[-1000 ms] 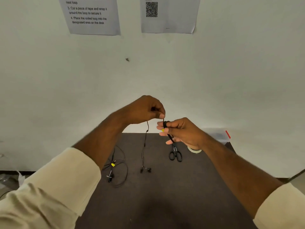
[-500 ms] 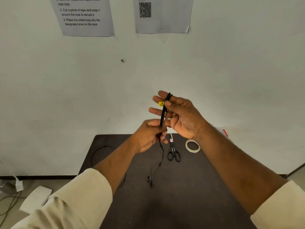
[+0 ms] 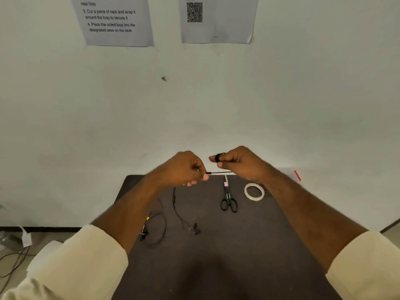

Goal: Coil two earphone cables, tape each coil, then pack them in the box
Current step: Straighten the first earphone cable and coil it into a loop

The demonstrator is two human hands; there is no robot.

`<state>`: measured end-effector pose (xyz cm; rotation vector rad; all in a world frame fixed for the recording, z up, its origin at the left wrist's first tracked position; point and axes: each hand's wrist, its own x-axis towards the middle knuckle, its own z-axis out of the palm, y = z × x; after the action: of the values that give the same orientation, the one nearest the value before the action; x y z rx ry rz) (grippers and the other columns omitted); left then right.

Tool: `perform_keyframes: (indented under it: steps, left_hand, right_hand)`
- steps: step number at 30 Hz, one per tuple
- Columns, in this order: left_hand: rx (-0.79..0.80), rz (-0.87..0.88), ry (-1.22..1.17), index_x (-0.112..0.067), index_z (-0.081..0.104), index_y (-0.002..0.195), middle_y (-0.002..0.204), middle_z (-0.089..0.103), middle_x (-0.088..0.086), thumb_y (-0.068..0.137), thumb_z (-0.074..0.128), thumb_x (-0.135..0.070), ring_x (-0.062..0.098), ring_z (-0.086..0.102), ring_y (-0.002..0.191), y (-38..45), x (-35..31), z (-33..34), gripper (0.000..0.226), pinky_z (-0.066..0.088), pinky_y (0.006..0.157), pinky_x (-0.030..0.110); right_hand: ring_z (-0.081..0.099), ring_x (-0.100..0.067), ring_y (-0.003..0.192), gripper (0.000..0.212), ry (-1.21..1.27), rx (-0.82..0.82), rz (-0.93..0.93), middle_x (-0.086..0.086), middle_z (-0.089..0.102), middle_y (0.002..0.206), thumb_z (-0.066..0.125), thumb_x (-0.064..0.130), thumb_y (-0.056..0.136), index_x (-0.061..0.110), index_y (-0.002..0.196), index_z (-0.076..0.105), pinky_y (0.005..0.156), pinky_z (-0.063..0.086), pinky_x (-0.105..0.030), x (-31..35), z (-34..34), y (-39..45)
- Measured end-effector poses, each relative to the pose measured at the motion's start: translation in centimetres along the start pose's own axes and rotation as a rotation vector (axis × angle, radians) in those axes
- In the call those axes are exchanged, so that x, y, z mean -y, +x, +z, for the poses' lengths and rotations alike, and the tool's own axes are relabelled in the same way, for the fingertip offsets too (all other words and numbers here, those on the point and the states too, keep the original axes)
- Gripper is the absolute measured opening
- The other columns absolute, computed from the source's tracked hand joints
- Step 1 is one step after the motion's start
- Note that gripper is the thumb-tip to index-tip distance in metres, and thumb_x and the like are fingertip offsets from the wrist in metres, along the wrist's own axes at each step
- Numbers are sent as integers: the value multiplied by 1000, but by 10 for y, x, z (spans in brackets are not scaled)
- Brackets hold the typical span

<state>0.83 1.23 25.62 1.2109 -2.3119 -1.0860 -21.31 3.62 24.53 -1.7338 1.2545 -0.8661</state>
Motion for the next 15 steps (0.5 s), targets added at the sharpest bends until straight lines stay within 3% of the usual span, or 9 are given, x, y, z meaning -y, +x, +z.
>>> perform_keyframes:
  steps: [3, 6, 9, 12, 15]
  left_hand:
    - [-71, 71, 139, -18, 73, 80, 59, 65, -8, 84, 71, -24, -3, 58, 53, 4, -12, -18, 8, 45, 53, 10]
    - [-107, 135, 176, -20, 73, 81, 61, 64, -14, 85, 69, -20, -5, 57, 60, 7, -23, -28, 6, 43, 56, 8]
    - [-100, 195, 149, -18, 73, 80, 61, 63, -18, 85, 70, -15, -5, 57, 61, 11, -29, -36, 7, 42, 58, 7]
    - [-103, 262, 96, -17, 74, 80, 66, 66, -9, 84, 71, -15, -1, 57, 61, 16, -34, -40, 6, 45, 61, 11]
    - [-123, 299, -126, -13, 74, 84, 76, 72, 0, 86, 69, -10, 7, 64, 68, 18, -31, -36, 6, 54, 67, 19]
  right_hand:
    - [67, -4, 91, 21, 57, 27, 54, 11, 73, 106, 67, 8, 89, 15, 107, 73, 85, 53, -27, -2, 5, -5]
    - [67, -18, 108, 19, 159, 74, 93, 2, 73, 112, 67, 10, 89, 19, 104, 75, 89, 51, -48, 2, 10, -8]
    - [67, -16, 108, 19, 317, 139, 148, 5, 71, 115, 67, 15, 89, 24, 103, 75, 91, 52, -52, 7, 12, -11]
    - [67, -24, 109, 25, 471, 181, 179, -2, 71, 117, 69, 21, 82, 24, 106, 75, 89, 52, -56, 11, 15, -13]
    - [64, -33, 112, 27, 657, 228, 174, -10, 69, 120, 66, 16, 83, 17, 110, 74, 83, 54, -59, 13, 17, -14]
